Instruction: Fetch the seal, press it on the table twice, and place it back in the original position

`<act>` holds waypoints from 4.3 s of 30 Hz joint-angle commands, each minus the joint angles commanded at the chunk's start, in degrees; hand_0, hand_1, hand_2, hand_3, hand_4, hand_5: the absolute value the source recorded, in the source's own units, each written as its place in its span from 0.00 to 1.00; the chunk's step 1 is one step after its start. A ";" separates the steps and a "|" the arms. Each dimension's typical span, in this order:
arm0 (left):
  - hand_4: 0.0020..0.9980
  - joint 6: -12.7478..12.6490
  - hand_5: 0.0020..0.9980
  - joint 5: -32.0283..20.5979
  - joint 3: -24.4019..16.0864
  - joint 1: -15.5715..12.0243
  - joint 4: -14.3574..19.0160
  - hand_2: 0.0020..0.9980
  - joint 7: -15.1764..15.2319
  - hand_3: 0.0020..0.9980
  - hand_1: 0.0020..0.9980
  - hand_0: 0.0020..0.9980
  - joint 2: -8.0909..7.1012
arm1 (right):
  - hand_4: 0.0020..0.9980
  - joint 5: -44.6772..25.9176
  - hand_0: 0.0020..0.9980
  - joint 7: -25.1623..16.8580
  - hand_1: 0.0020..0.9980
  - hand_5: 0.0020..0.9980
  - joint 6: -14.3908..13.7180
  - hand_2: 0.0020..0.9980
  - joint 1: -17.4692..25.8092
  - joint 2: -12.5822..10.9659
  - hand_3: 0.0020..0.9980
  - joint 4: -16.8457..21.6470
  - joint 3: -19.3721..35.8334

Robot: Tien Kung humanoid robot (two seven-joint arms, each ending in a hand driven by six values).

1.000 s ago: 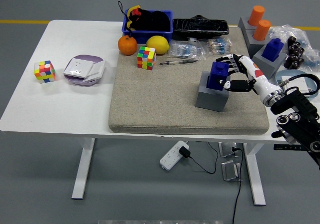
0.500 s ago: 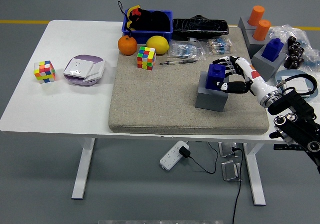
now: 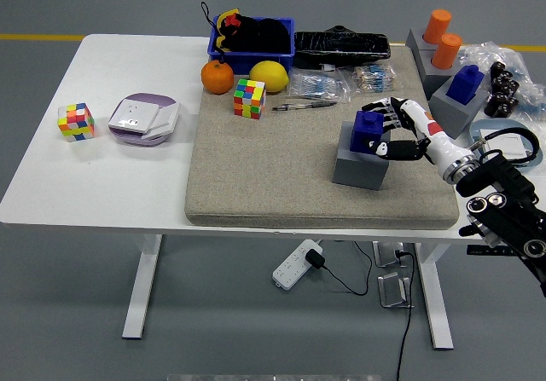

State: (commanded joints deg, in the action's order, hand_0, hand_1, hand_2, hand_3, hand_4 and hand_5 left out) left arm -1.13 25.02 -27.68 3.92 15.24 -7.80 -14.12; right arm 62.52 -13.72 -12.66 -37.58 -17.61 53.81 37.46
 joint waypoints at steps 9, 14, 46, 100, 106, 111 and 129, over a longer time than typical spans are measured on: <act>0.64 0.01 0.23 -0.09 0.03 -0.12 -0.03 0.69 -0.02 0.73 0.70 0.72 0.03 | 0.87 0.71 0.81 -0.02 0.74 0.00 -0.27 0.71 0.00 0.12 0.73 -0.08 -0.12; 0.64 0.02 0.23 -0.13 0.05 -0.22 -0.03 0.69 -0.02 0.73 0.70 0.72 0.08 | 0.91 0.76 0.85 -0.08 0.78 0.00 -0.24 0.77 0.03 0.15 0.77 -0.01 -0.16; 0.64 0.02 0.23 0.02 -0.64 -0.49 -0.14 0.69 0.03 0.73 0.70 0.72 0.27 | 1.00 8.93 0.97 4.40 0.91 0.24 9.59 0.88 5.70 -3.77 0.89 8.86 17.56; 0.64 -0.31 0.24 1.92 -3.38 -0.31 -0.07 0.69 0.00 0.72 0.70 0.72 -0.87 | 0.84 10.08 0.80 10.47 0.70 0.21 8.15 0.69 20.18 -8.25 0.63 15.30 48.86; 0.64 -0.41 0.24 2.32 -4.14 -0.49 -0.08 0.69 -0.02 0.72 0.69 0.72 -0.93 | 0.84 10.19 0.80 10.71 0.69 0.21 8.13 0.69 20.54 -7.96 0.62 16.09 49.24; 0.64 -0.41 0.24 2.17 -4.14 -0.67 -0.21 0.69 -0.08 0.72 0.69 0.72 -0.91 | 0.82 10.31 0.80 11.06 0.69 0.20 8.27 0.69 20.68 -7.72 0.62 16.52 49.28; 0.64 -0.43 0.24 2.00 -4.26 -0.40 -0.30 0.69 -0.01 0.72 0.69 0.72 -0.73 | 0.79 10.13 0.79 11.89 0.68 0.19 8.68 0.68 21.20 -7.39 0.62 16.79 50.14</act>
State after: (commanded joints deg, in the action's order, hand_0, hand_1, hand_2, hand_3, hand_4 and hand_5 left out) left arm -1.56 27.02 -31.95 3.53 14.94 -7.81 -14.86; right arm 72.65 -1.83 -3.97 -16.38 -25.00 70.60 87.60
